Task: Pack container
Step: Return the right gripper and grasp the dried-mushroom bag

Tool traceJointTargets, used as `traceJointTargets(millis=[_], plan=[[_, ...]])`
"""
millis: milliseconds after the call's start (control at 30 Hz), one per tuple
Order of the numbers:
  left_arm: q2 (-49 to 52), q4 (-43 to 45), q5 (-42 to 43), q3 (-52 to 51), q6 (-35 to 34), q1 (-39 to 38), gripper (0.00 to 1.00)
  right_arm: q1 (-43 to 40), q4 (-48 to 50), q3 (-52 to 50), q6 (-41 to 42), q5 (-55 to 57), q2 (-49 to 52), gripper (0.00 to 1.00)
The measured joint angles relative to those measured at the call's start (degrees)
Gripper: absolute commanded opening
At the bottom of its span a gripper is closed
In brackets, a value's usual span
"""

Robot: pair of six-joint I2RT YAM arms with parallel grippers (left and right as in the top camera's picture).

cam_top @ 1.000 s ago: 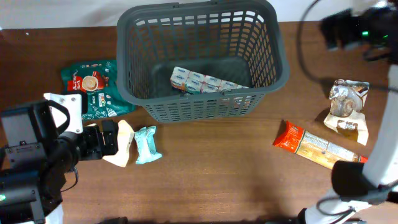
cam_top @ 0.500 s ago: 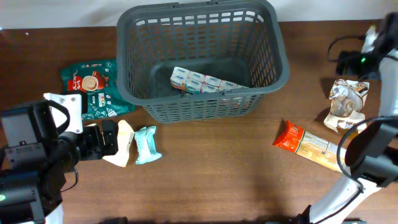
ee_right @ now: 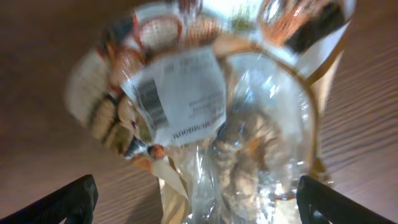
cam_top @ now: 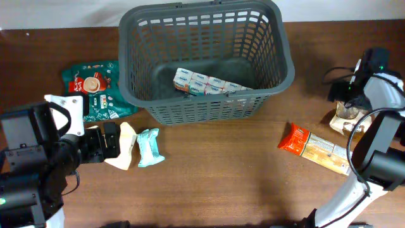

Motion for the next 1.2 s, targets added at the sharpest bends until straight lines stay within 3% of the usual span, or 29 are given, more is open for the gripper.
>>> traceJointTargets(millis=[133,200,500,633,767,933,1067,1200], plan=[[0.0,0.0,0.0,0.0,0.0,0.0,0.99,-0.8,2.1,-3.5,0.0,0.2,0.0,1.0],[0.0,0.0,0.0,0.0,0.0,0.0,0.99,-1.4,2.9,-4.4,0.0,0.3,0.0,0.94],[0.0,0.0,0.0,0.0,0.0,0.0,0.99,-2.4,4.2,-5.6,0.4,0.5,0.0,0.26],[0.0,0.0,0.0,0.0,0.0,0.0,0.99,-2.4,3.7,-5.6,1.8,0.7,-0.4,0.06],[0.0,0.0,0.0,0.0,0.0,0.0,0.99,-2.5,1.8,-5.3,3.4,-0.3,-0.8,0.04],[0.0,0.0,0.0,0.0,0.0,0.0,0.99,-2.5,-8.0,-1.0,5.4,-4.4,-0.8,0.04],[0.0,0.0,0.0,0.0,0.0,0.0,0.99,-2.3,-16.1,9.8,6.1,-9.6,-0.8,0.04],[0.0,0.0,0.0,0.0,0.0,0.0,0.99,-1.2,-23.6,27.6,6.3,-13.8,-0.9,0.04]])
